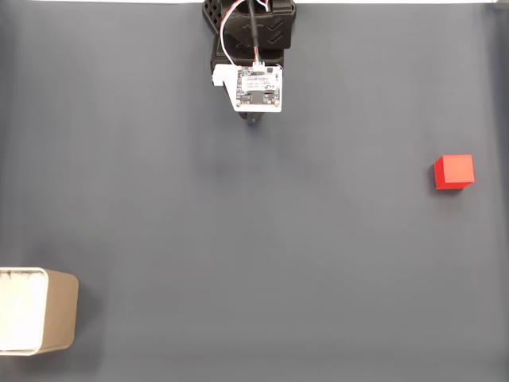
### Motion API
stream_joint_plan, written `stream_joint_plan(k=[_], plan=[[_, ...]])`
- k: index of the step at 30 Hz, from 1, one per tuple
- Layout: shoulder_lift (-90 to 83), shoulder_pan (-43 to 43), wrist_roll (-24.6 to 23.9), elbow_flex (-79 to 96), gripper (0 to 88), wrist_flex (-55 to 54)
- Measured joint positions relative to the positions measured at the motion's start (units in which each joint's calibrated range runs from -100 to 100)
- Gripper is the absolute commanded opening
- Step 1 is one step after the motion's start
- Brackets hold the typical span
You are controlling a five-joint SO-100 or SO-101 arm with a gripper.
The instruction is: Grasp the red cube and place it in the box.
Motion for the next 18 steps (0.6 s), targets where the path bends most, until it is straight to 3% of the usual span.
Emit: stream_joint_plan(k=[18], plan=[[0.0,0.0,0.8,0.0,0.0,0.3]])
